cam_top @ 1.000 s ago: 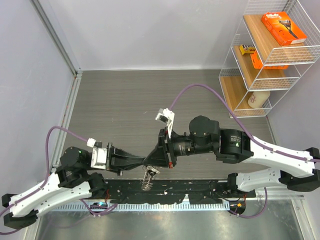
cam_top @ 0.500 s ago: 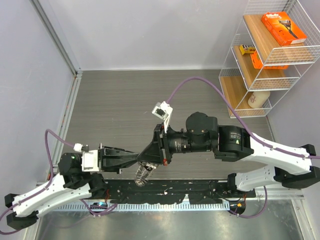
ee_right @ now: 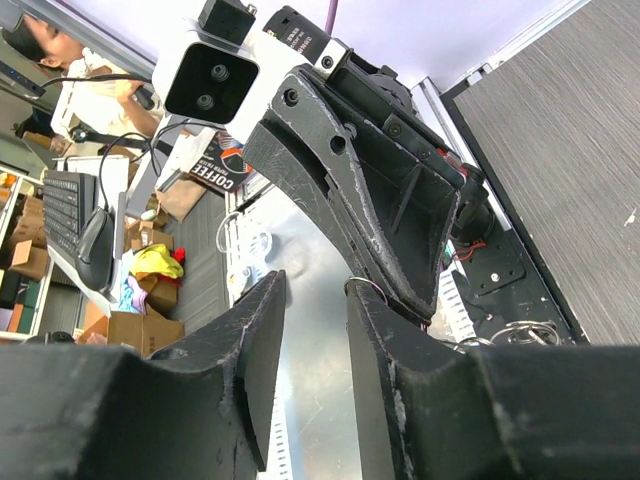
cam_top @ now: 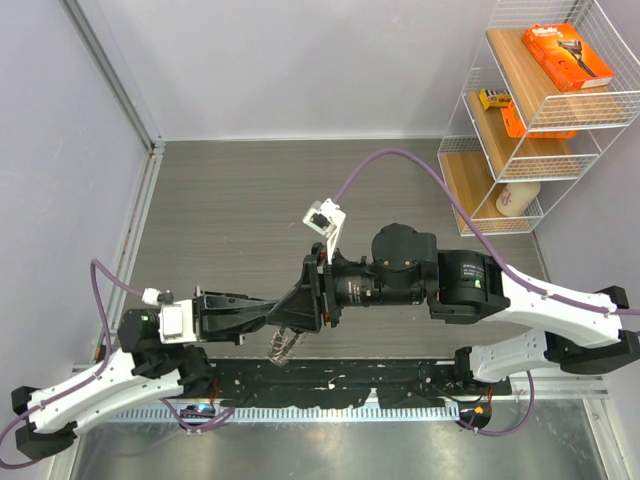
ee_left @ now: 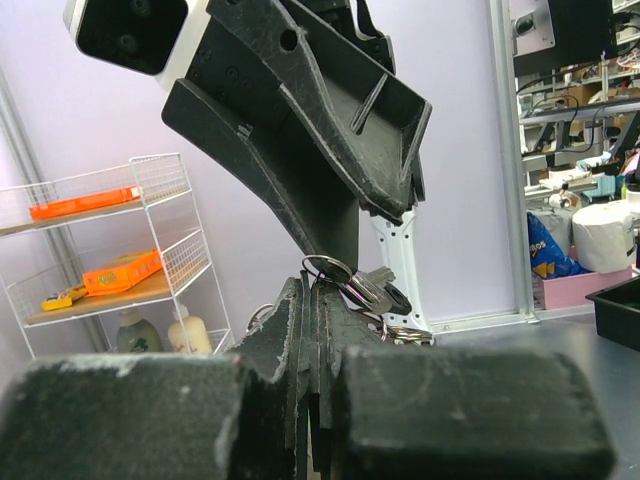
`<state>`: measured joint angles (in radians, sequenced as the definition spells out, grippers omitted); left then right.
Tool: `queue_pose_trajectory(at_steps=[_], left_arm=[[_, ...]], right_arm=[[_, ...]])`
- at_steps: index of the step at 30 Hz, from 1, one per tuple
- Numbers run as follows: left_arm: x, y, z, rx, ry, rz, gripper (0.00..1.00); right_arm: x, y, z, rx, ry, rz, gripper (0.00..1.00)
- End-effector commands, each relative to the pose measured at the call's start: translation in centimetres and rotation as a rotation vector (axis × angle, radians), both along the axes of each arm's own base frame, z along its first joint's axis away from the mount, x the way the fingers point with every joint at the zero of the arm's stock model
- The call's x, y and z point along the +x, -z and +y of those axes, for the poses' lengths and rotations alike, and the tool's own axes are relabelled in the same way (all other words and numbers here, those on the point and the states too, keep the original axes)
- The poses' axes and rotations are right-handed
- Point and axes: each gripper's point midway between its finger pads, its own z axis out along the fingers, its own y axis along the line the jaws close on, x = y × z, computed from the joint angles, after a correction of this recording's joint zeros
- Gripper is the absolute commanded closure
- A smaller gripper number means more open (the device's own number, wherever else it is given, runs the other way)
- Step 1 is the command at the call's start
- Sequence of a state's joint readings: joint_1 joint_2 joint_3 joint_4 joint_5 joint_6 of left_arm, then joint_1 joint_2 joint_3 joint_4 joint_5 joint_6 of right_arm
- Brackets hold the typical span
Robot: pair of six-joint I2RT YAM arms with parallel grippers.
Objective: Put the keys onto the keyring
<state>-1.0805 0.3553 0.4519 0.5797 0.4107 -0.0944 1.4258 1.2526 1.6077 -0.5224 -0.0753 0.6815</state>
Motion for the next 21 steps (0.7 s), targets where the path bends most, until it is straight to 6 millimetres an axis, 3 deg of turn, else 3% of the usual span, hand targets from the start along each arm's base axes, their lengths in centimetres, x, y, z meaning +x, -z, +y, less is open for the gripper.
queue_pose_trajectory(at_steps=[1,7,13,21], left_arm=[[0.6,-1.5,0.5,-0.068,-0.034,-0.001,1.00],[0.6,-1.8,0.4,-0.085,-0.027,-0.001,1.00],[0.6,-2.1,0.5,-0.106,-0.026,0.002,1.00],[0.7,-2.5,0.6,-0.127,-0.029,0.001,1.00]], right_arm=[[-0.4,-2.5,-1.1,0.064,-0.005,-0.034,0.61],[-0.6,-3.5,-2.1,0.076,-0.014,-0.053,0.59],[-1.0,-3.5,-1.7,0.045,-0.031,-0.072,0.59],[0.0,-3.0,-1.6,-0.049,0.031,-0.129,0.59]])
